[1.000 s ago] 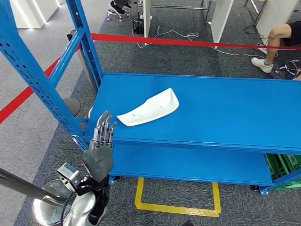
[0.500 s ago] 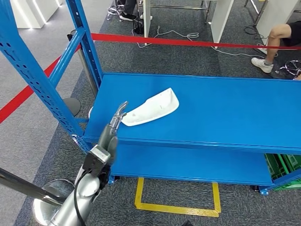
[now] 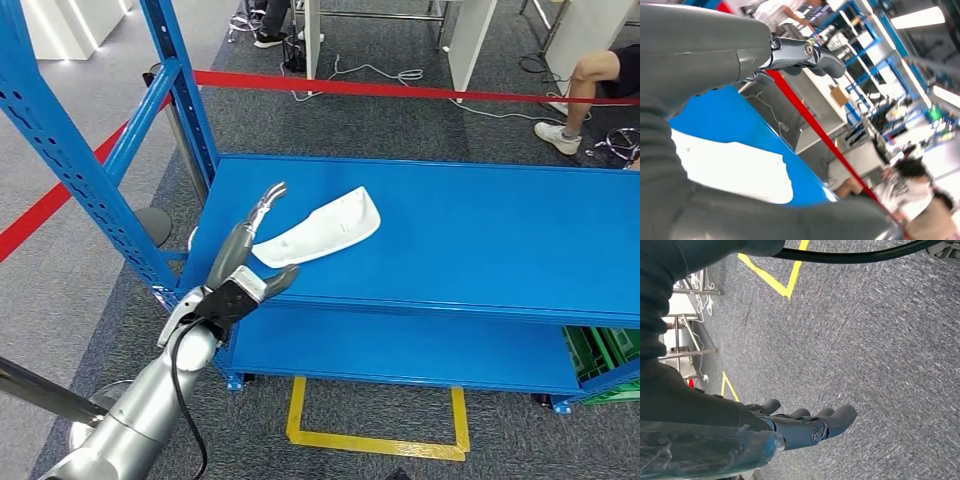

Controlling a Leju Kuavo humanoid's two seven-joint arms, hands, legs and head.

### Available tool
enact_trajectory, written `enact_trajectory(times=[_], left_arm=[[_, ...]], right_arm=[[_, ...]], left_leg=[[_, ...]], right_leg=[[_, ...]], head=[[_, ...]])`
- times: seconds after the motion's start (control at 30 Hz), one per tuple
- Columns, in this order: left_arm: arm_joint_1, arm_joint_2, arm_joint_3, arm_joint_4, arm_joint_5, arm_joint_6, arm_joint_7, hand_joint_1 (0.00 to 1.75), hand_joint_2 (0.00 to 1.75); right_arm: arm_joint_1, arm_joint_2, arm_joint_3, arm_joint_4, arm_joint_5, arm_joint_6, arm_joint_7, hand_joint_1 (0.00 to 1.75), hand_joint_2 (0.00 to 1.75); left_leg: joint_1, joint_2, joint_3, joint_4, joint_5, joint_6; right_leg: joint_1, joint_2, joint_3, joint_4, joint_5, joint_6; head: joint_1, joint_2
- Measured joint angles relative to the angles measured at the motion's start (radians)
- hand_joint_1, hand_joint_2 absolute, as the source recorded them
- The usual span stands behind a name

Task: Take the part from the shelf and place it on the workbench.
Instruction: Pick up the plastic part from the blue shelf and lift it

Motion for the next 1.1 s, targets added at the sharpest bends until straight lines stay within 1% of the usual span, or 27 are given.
enact_trajectory(times=[0.2, 0.47, 0.57, 0.7, 0.83, 1.0, 1.1], left_arm=[[-0.099, 0.001, -0.045, 0.082, -0.044, -0.051, 0.02, 0.0, 1.75], [-0.161, -0.007, -0.085, 0.145, -0.071, -0.085, 0.03, 0.0, 1.75], [-0.201, -0.017, -0.109, 0.191, -0.094, -0.106, 0.046, 0.0, 1.75], [-0.27, -0.031, -0.143, 0.264, -0.112, -0.163, 0.071, 0.0, 1.75], [-0.321, -0.036, -0.168, 0.319, -0.116, -0.201, 0.084, 0.0, 1.75], [-0.39, -0.038, -0.203, 0.396, -0.12, -0.282, 0.121, 0.0, 1.75], [-0.455, -0.038, -0.233, 0.46, -0.119, -0.33, 0.14, 0.0, 1.75]], right_arm=[[-0.003, 0.0, 0.004, 0.0, 0.0, 0.004, 0.001, 0.0, 1.75], [-0.008, 0.0, 0.008, 0.0, 0.0, 0.013, 0.002, 0.0, 1.75], [-0.012, 0.0, 0.009, 0.0, 0.0, 0.016, 0.003, 0.0, 1.75], [-0.015, 0.0, 0.01, 0.0, 0.0, 0.018, 0.006, 0.0, 1.75], [-0.015, 0.0, 0.01, 0.0, 0.0, 0.02, 0.007, 0.0, 1.75], [-0.016, 0.0, 0.01, 0.0, -0.001, 0.021, 0.007, 0.0, 1.75], [-0.016, 0.0, 0.011, 0.0, 0.0, 0.023, 0.007, 0.0, 1.75]], left_leg=[[0.0, 0.0, 0.0, 0.0, 0.0, 0.0], [0.0, 0.0, 0.0, 0.0, 0.0, 0.0], [0.0, 0.0, 0.0, 0.0, 0.0, 0.0], [0.0, 0.0, 0.0, 0.0, 0.001, 0.001], [0.0, 0.0, 0.0, 0.0, 0.001, 0.001], [0.0, 0.0, 0.0, 0.0, 0.001, 0.001], [0.0, 0.0, -0.001, 0.0, 0.002, 0.001]], right_leg=[[0.0, 0.0, 0.0, 0.0, 0.0, 0.0], [0.0, 0.0, 0.0, 0.0, 0.0, 0.0], [0.0, 0.0, 0.0, 0.0, 0.0, 0.0], [0.0, 0.001, 0.0, 0.0, 0.001, 0.0], [0.0, 0.001, 0.0, 0.0, 0.001, 0.001], [0.0, 0.001, 0.0, 0.0, 0.001, 0.001], [0.0, 0.0, -0.001, 0.0, 0.001, 0.001]], head=[[0.0, 0.0], [0.0, 0.0], [0.0, 0.0], [0.0, 0.0], [0.0, 0.0], [0.0, 0.0], [0.0, 0.0]])
